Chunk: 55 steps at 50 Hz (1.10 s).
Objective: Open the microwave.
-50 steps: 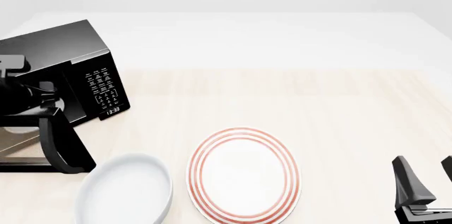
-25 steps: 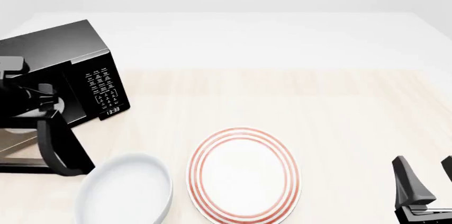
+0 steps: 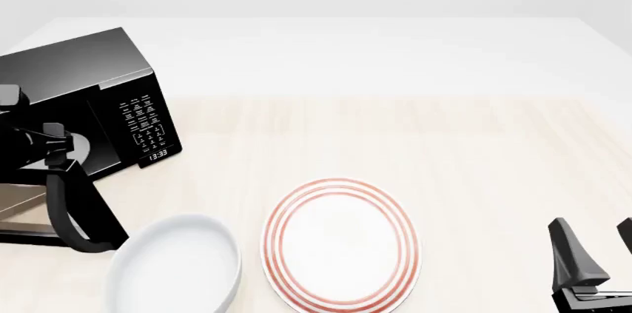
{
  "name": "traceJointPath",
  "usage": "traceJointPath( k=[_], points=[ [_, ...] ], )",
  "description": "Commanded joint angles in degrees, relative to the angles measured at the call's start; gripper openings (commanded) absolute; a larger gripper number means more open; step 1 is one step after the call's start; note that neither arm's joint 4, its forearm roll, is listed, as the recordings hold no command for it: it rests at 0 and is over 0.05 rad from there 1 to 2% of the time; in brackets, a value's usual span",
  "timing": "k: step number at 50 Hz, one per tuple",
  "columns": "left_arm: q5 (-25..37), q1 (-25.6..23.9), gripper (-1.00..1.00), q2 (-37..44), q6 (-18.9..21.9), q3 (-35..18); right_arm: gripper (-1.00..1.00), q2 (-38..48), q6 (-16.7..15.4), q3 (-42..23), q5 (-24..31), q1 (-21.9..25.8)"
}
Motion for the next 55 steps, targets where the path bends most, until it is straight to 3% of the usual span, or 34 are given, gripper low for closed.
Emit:
traceJointPath(
  k=[1,55],
  points=[
    [-0.26,0.75,1.00,-2.25,-0.32,3.07,1.00,-0.01,0.00,0.00,0.00,0.00],
    [3.43,2.76,1.00,-9.32,0.14,6.85,1.00,-0.02,-0.01,0.00,0.00,0.00]
  ],
)
